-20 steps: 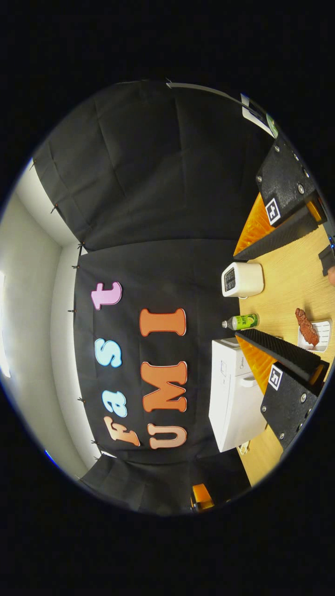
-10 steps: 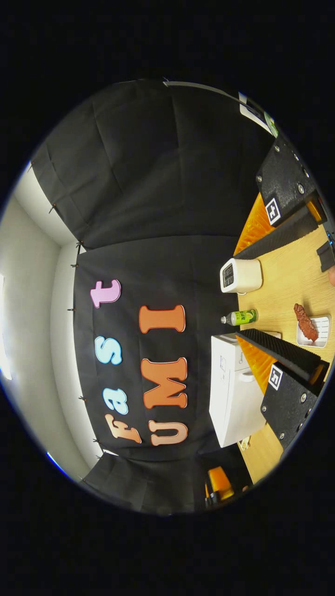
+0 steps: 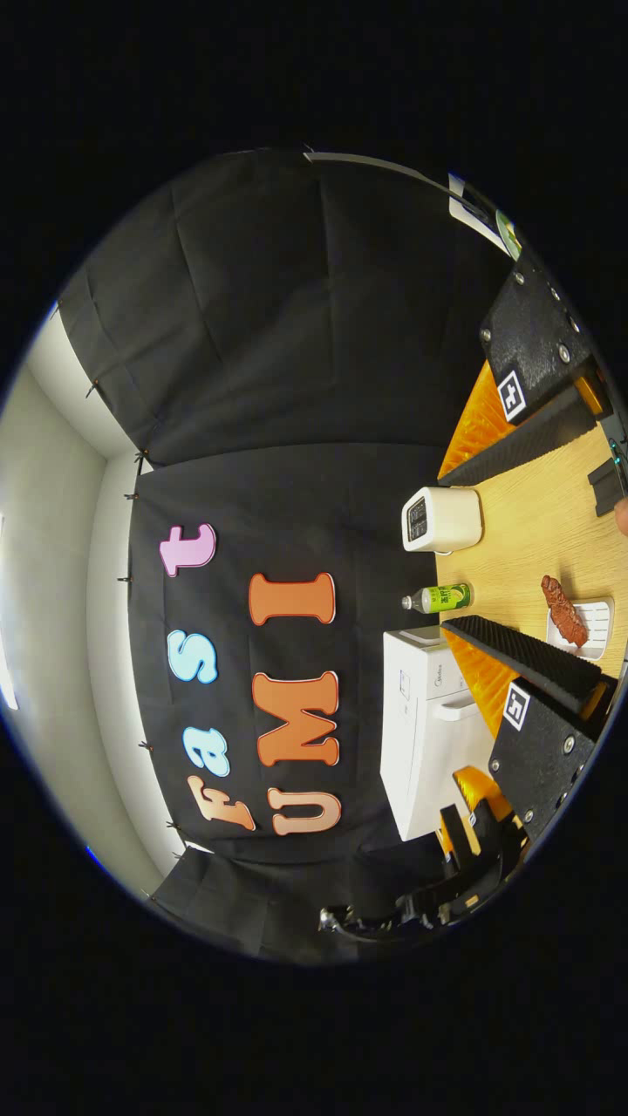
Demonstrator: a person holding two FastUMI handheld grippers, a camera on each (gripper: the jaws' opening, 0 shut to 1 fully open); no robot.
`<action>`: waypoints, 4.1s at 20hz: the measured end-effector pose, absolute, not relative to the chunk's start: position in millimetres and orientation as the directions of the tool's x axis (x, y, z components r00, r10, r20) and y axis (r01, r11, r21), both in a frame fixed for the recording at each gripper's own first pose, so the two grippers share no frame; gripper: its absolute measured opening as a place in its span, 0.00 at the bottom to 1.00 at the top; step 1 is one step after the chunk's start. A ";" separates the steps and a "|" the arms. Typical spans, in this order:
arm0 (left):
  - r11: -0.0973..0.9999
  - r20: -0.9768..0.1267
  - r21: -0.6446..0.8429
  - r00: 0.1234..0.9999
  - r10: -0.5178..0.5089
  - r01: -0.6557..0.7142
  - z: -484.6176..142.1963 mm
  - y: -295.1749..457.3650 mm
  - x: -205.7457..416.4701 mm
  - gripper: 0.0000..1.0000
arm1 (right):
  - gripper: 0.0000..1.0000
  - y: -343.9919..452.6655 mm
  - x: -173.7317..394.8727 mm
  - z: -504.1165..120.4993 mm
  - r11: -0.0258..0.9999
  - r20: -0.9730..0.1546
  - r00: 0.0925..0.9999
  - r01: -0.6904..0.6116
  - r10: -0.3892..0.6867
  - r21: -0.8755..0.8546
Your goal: Open the microwave oven with the left hand, put the food in, and close the microwave oven.
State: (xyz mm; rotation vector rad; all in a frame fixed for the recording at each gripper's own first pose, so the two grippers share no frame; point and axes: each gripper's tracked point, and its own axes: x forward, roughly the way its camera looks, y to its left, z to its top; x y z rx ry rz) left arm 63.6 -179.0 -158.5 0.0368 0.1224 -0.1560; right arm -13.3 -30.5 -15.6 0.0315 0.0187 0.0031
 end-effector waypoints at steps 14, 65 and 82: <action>0.990 -0.176 0.067 0.978 -0.112 0.125 -234.4 -221.3 167.3 0.99 | 0.93 -65.8 12.3 -52.0 0.997 -0.083 0.996 0.049 -0.044 0.058; 0.978 -0.123 0.135 0.982 -0.144 0.160 -155.9 34.3 -143.3 0.67 | 0.93 94.2 -57.2 -31.3 0.975 -0.021 0.976 -0.216 0.218 0.048; 0.990 -0.032 0.064 0.992 0.125 -0.123 -53.5 173.3 -147.0 1.00 | 0.93 33.9 -39.2 -82.3 0.995 -0.094 0.994 -0.045 0.053 0.088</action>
